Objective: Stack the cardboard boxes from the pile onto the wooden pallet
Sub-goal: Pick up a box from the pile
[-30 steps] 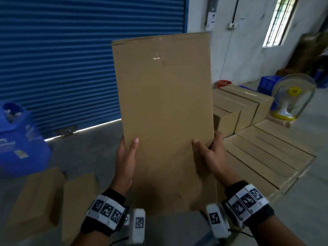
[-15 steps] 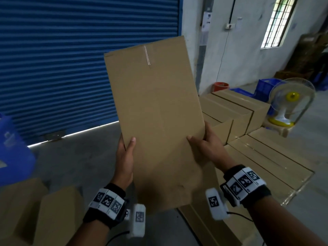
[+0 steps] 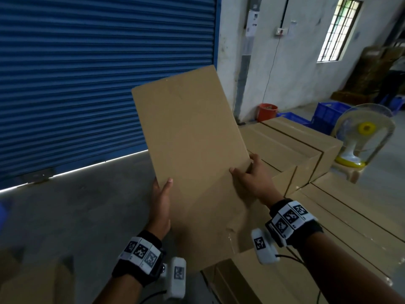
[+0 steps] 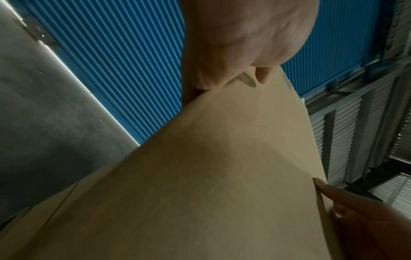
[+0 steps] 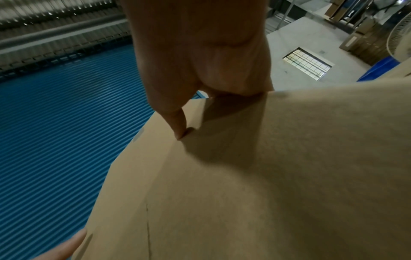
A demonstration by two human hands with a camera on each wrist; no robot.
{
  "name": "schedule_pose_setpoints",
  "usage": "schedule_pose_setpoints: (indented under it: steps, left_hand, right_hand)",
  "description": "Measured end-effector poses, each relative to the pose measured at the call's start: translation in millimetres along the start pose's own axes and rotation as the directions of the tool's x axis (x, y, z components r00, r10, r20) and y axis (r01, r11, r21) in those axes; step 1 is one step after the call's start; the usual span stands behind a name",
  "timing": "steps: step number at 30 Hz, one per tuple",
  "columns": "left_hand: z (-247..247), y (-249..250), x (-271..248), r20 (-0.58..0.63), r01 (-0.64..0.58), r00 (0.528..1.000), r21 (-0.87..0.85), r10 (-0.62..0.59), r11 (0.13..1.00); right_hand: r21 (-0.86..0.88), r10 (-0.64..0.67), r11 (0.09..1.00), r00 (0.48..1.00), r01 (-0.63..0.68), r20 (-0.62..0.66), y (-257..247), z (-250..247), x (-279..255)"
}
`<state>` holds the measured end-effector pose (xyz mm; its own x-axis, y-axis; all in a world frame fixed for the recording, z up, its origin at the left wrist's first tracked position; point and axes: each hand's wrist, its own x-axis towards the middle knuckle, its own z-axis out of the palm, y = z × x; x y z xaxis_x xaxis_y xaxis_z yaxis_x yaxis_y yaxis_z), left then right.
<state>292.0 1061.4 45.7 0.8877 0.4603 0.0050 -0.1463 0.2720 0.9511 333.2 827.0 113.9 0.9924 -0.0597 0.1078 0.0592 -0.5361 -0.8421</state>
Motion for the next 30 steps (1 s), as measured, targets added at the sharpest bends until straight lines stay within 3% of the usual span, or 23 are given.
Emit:
schedule_pose_setpoints:
  steps: [9, 14, 18, 26, 30]
  left_hand:
    - [50, -55, 83, -0.049, 0.165, 0.986, 0.066, -0.162, 0.984]
    - [74, -84, 102, -0.147, 0.336, 0.933, 0.022, -0.329, 0.942]
    - [97, -101, 105, -0.085, 0.472, 0.878, 0.005, -0.470, 0.881]
    - [116, -147, 139, -0.196, 0.472, 0.879, 0.216, -0.435, 0.855]
    - [119, -163, 155, -0.156, 0.507, 0.862, 0.261, -0.482, 0.822]
  right_hand:
    - [-0.029, 0.121, 0.993, 0.985, -0.119, 0.121, 59, 18, 109]
    - [-0.115, 0.147, 0.985, 0.976, -0.129, 0.163, 97, 29, 158]
    - [-0.202, 0.195, 0.968, 0.954, -0.150, 0.227, 126, 33, 191]
    - [-0.248, 0.248, 0.954, 0.910, -0.170, 0.332, 170, 38, 251]
    - [-0.262, 0.247, 0.954, 0.876, -0.146, 0.414, 174, 44, 269]
